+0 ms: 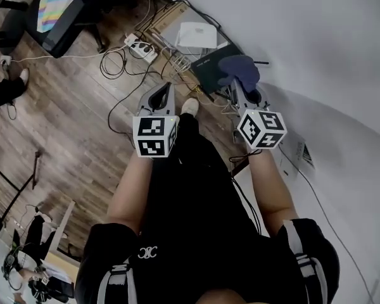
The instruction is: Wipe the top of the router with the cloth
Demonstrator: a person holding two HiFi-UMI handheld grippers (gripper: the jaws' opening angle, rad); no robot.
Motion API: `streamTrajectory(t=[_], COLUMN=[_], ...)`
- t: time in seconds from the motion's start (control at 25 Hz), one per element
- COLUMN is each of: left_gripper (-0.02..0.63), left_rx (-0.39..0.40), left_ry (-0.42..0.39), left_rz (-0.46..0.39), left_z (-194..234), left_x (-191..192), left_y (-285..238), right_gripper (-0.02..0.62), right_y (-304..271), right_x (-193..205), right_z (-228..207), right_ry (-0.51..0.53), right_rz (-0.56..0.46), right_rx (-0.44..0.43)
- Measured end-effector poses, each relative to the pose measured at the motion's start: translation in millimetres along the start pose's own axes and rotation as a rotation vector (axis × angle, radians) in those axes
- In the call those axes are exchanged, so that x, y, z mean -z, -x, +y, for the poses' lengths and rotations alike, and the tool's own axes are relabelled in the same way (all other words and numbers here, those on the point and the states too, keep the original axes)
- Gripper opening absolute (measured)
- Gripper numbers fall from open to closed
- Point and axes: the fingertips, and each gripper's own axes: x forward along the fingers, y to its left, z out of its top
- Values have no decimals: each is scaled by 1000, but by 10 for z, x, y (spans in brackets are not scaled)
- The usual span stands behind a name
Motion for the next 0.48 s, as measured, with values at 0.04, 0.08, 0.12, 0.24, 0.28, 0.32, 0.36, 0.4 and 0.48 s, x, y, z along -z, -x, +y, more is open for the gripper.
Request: streamTrajectory(t=[0.04,0.08,0.12,0.24,0.28,0.32,0.36,0.4,0.48], left_gripper=[5,5,5,5,5,5,5,5,5], left_rx=[4,9,16,47,56,63,69,73,79], left_ry=[-6,-12,-18,-14,-10,-4,2,6,12], left_rz=[8,14,18,20,24,31,40,48,55], left_z=[20,35,47,111,152,195,237,280,370], left_x=[50,92,126,198,234,284,344,403,492], left_y=[-83,-163,-235,-457,-549,-645,-741,-840,-1032], right_gripper=[57,57,57,57,57,57,57,57,57], right_y=[-82,-163,-244,-498,-584,-665,-743,-825,-1011], right_x=[82,170,265,540,617,695,778,863,1031], right_z=[-33,-60,-83,-144,-163,-176,-183,-188,-210], right_ry=[-5,-9,-12,-18,-15,-6,7,22,49], right_rz=[14,28,45,105,123,141,162,185,240], right_rx=[3,4,3,3,0,-9,-25,-47,-87])
